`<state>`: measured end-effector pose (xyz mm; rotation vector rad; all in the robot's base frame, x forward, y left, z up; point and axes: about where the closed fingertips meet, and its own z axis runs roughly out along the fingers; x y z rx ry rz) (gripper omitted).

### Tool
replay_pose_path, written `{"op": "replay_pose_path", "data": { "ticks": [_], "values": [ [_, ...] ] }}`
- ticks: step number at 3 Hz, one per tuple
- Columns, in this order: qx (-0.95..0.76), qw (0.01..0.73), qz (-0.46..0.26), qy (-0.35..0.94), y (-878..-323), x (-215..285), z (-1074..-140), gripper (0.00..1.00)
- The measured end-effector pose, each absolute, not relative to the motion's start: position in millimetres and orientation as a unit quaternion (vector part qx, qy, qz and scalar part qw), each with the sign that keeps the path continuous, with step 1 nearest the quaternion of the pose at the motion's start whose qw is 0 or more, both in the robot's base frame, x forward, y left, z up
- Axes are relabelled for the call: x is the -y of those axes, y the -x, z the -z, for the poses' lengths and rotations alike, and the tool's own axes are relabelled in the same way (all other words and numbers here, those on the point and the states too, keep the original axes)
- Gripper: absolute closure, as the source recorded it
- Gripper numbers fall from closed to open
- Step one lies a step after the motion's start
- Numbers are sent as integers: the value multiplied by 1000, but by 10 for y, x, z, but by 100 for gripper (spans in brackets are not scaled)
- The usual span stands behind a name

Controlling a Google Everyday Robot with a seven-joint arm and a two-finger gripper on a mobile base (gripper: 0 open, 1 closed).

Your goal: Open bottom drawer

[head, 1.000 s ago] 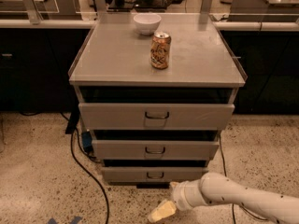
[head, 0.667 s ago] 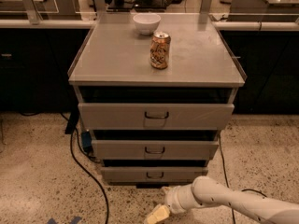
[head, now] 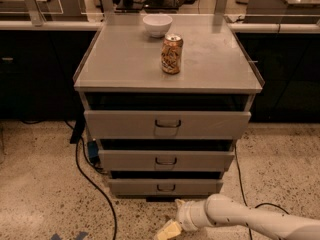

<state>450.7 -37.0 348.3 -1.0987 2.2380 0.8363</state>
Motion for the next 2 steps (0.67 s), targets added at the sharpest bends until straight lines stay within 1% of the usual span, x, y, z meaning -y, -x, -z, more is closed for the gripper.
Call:
{"op": "replay_pose_path", "data": {
  "ticks": [1, 2],
  "values": [
    [-831, 237, -238, 444, -4245, 545, -3329, 0],
    [-849, 247, -212, 417, -4131, 712, -3219, 0]
  ]
}}
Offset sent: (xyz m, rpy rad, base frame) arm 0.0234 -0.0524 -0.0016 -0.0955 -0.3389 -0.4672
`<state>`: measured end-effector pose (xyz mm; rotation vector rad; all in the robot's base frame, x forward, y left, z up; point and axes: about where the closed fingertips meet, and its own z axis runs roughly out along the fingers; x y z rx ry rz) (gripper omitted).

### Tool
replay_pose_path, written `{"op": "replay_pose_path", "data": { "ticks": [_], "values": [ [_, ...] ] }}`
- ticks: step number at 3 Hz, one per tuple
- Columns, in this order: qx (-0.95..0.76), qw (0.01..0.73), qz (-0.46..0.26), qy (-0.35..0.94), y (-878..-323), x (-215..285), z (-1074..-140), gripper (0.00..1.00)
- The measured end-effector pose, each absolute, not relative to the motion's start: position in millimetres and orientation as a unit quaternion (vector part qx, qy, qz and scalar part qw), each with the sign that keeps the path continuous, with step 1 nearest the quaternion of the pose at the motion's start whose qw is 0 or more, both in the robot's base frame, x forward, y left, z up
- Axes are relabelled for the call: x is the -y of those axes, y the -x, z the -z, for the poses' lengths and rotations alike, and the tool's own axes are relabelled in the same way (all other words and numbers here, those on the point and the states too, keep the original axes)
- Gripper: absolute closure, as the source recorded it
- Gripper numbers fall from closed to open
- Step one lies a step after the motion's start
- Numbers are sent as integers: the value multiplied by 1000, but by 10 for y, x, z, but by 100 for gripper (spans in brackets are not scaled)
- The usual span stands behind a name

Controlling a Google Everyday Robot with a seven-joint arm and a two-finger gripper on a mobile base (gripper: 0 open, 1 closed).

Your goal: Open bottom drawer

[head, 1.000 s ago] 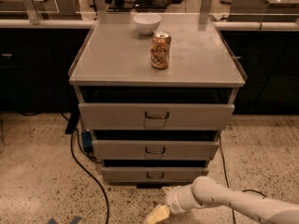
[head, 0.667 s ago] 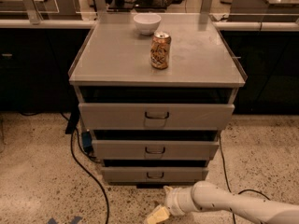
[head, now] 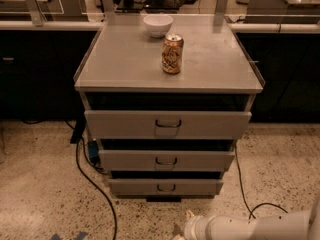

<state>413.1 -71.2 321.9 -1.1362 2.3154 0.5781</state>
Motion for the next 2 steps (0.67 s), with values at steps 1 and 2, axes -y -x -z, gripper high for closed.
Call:
{"op": "replay_pose_path", "data": {
  "ticks": [1, 2],
  "values": [
    [-847, 277, -204, 406, -4277, 694, -3274, 0],
    [-839, 296, -216, 402, -4373, 658, -3251, 0]
  ]
}}
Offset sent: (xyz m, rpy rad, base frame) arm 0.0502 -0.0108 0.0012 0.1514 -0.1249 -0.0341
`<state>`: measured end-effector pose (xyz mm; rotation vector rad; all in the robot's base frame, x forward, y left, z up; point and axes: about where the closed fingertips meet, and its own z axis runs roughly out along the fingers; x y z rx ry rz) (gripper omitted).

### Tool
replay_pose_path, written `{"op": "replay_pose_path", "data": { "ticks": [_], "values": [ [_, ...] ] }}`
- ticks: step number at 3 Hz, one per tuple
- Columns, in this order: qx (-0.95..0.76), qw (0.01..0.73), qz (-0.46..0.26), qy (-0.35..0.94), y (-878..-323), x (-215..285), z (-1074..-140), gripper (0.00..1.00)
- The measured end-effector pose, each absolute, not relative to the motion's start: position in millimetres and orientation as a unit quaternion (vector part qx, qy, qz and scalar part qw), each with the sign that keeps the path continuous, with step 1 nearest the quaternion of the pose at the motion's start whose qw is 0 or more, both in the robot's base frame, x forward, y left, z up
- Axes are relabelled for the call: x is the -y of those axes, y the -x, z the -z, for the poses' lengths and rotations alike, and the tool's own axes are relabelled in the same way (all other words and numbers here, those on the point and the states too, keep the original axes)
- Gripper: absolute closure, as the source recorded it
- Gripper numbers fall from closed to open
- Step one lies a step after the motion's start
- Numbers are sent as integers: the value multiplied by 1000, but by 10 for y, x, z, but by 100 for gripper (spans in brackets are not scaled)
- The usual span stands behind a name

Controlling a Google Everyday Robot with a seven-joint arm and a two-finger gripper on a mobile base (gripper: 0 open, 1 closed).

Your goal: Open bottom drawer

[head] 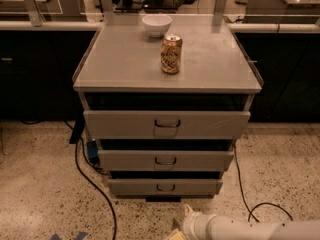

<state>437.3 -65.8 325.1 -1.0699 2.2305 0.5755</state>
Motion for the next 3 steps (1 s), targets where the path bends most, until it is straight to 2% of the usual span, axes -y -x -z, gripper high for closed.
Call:
{"op": "replay_pose_path", "data": {
  "ticks": [1, 2, 3],
  "values": [
    [-818, 332, -200, 425, -4881, 693, -3232, 0],
    [-819, 344, -188, 419, -5105, 785, -3286, 0],
    [-819, 344, -189, 419, -5092, 777, -3282, 0]
  ]
}}
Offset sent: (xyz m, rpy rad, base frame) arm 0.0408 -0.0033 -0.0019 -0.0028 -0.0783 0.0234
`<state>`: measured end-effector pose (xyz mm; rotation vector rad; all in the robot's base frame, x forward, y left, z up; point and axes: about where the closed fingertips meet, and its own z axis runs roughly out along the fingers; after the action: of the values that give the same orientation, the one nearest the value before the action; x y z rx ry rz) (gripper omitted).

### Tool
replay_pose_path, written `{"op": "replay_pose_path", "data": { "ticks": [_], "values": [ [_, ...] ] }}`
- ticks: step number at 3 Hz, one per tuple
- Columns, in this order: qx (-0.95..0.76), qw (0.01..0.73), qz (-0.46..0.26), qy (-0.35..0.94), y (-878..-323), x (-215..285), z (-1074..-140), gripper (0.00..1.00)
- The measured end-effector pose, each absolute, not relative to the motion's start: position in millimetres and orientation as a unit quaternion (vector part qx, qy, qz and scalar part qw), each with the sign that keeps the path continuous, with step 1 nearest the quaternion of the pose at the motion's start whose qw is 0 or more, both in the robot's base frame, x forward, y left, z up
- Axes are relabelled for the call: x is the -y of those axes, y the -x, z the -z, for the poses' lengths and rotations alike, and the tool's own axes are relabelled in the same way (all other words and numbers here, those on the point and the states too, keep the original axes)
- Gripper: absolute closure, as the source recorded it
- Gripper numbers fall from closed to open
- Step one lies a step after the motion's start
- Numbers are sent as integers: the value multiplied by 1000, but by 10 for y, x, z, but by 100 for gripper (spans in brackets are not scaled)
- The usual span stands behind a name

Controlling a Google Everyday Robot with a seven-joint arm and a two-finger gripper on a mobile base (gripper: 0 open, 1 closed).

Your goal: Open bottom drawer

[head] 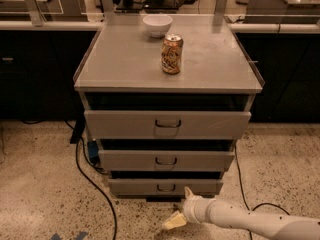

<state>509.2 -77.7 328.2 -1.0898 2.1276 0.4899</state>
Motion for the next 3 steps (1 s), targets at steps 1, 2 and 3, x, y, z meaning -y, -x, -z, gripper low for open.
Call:
{"op": "replay_pose_path", "data": {
  "ticks": [1, 2, 3],
  "values": [
    [-820, 340, -182, 423, -5163, 768, -3219, 0],
    [-819, 322, -179, 440, -5375, 698, -2908, 0],
    [-840, 315, -169, 407, -5865, 878, -2611, 0]
  ]
}}
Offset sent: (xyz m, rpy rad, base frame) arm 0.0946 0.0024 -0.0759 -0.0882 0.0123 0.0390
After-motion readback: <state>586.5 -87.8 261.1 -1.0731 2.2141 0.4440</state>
